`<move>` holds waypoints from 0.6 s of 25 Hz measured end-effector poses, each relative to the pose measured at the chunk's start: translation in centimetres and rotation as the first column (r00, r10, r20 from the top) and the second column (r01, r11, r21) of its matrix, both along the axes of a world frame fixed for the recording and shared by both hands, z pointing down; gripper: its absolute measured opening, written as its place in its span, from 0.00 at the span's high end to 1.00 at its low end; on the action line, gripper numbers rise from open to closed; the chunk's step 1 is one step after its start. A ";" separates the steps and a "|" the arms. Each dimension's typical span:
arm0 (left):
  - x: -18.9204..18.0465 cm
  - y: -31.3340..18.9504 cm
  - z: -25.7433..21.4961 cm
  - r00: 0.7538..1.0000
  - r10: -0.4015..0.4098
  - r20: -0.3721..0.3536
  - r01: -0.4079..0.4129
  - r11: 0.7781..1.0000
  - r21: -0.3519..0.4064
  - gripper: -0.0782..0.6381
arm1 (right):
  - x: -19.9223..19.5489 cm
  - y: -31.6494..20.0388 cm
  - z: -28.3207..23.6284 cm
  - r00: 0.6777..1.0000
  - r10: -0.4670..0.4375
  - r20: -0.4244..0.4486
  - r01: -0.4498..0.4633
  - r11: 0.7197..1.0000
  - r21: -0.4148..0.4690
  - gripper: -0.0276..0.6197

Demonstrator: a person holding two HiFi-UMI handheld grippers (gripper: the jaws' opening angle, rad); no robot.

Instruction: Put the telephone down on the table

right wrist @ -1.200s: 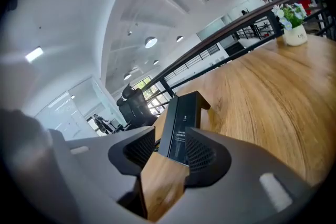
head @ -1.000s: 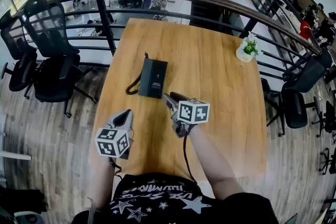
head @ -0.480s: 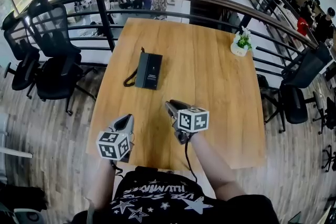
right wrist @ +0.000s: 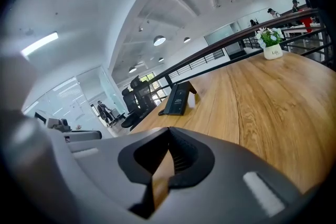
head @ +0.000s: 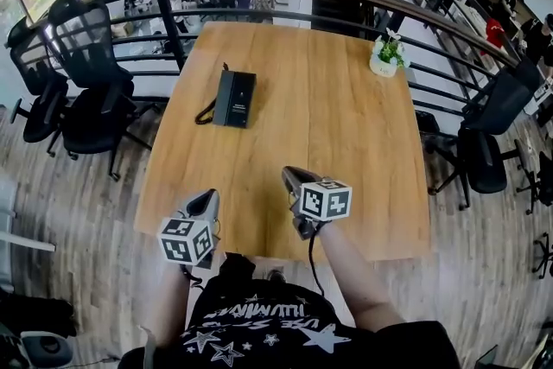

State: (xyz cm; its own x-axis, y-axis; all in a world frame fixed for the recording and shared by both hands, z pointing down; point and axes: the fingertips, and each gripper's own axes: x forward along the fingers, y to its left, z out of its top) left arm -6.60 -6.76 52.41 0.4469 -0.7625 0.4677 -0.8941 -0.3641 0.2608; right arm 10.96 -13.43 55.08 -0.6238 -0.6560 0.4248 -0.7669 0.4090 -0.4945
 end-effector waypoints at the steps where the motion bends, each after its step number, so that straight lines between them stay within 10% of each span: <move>1: 0.4 0.7 0.2 1.000 -0.005 -0.001 0.005 1.000 -0.001 0.89 | 0.4 0.7 0.1 1.000 -0.001 0.005 0.001 1.000 0.002 0.96; 15: 4.6 7.6 1.3 1.000 -0.026 0.017 0.026 0.999 -0.023 0.89 | 1.4 8.3 1.2 0.994 -0.107 0.030 0.106 0.994 0.017 0.96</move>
